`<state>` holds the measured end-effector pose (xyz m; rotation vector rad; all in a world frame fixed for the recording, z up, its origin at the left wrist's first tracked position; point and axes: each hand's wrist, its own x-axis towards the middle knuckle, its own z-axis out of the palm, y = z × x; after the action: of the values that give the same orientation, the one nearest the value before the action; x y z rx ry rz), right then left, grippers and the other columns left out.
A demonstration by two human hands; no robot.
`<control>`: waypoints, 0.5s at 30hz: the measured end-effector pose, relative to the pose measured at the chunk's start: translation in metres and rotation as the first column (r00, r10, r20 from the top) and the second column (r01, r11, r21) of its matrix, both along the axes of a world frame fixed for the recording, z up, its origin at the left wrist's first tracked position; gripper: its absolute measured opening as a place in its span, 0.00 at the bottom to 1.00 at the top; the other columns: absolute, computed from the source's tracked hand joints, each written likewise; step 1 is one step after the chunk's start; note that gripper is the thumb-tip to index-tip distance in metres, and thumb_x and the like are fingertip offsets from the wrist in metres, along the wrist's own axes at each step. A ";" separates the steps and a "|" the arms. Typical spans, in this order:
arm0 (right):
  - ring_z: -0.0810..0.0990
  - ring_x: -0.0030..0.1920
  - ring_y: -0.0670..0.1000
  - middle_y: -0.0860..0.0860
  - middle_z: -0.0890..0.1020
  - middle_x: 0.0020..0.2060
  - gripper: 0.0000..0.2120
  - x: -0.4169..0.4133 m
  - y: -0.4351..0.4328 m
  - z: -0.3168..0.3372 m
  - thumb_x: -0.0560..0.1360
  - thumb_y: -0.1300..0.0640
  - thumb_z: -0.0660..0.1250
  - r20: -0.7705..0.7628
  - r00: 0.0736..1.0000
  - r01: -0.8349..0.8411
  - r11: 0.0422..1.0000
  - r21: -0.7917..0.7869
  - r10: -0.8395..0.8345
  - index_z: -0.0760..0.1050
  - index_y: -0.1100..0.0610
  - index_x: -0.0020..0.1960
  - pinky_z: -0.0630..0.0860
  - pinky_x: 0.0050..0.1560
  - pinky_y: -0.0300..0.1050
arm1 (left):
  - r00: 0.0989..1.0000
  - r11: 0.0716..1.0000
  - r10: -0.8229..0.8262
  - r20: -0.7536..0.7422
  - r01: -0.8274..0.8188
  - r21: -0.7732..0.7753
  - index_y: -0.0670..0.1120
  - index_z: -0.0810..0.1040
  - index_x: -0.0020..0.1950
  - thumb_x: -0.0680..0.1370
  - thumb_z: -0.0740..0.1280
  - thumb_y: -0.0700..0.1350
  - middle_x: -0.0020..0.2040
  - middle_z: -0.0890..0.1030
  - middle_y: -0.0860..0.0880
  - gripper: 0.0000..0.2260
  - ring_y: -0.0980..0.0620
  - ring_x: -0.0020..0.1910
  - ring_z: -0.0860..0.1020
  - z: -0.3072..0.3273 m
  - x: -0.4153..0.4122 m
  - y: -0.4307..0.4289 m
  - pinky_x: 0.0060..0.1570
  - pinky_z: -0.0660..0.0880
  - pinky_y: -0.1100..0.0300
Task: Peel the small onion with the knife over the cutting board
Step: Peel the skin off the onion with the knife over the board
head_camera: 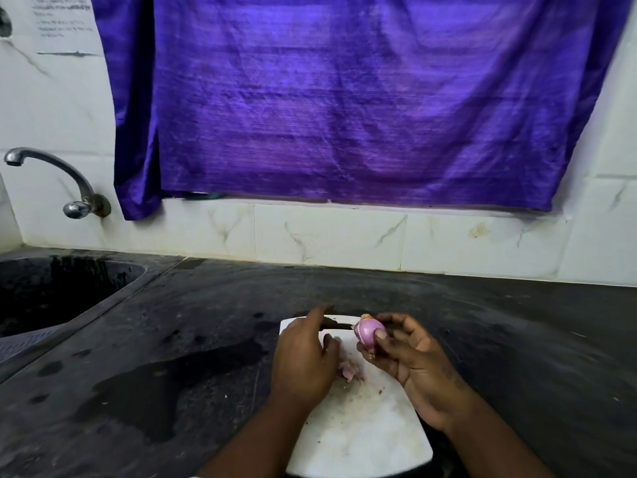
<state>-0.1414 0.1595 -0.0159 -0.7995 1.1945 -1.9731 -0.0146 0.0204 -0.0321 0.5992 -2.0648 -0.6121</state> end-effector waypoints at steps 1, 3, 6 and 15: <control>0.84 0.52 0.60 0.59 0.85 0.58 0.19 0.000 0.001 0.001 0.72 0.62 0.71 -0.033 0.999 0.010 1.000 0.012 -0.010 0.75 0.60 0.63 0.85 0.50 0.48 | 1.000 1.000 -0.011 -0.028 0.011 -0.006 0.55 0.78 0.67 0.77 0.66 0.44 0.54 0.85 0.58 0.19 0.54 0.53 0.82 0.001 0.001 0.001 0.53 0.80 0.49; 0.84 0.48 0.53 0.55 0.86 0.57 0.18 0.001 0.001 0.002 0.74 0.60 0.70 -0.116 0.993 0.040 0.998 0.045 -0.035 0.77 0.56 0.64 0.82 0.47 0.48 | 0.993 0.996 -0.084 -0.080 0.084 -0.008 0.57 0.78 0.62 0.78 0.65 0.48 0.50 0.84 0.61 0.14 0.57 0.52 0.81 0.004 0.002 0.005 0.49 0.81 0.49; 0.84 0.50 0.52 0.54 0.86 0.57 0.16 0.002 0.001 0.001 0.75 0.59 0.69 -0.166 0.985 0.068 0.995 0.068 -0.056 0.79 0.55 0.63 0.80 0.50 0.49 | 0.968 0.971 -0.236 -0.085 0.239 0.023 0.60 0.76 0.60 0.80 0.64 0.53 0.48 0.82 0.59 0.10 0.51 0.47 0.83 0.007 0.003 0.014 0.45 0.81 0.46; 0.85 0.57 0.62 0.60 0.86 0.55 0.14 0.005 -0.001 0.001 0.76 0.65 0.70 -0.177 0.980 0.097 0.994 0.057 -0.085 0.77 0.64 0.61 0.80 0.62 0.57 | 0.955 0.956 -0.282 -0.094 0.288 0.053 0.63 0.72 0.60 0.77 0.66 0.55 0.46 0.84 0.58 0.12 0.54 0.48 0.82 0.013 0.005 0.021 0.44 0.80 0.50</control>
<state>-0.1360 0.1586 -0.0145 -0.9142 1.4128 -1.9582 -0.0097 0.0414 -0.0191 0.3064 -2.0724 -0.8607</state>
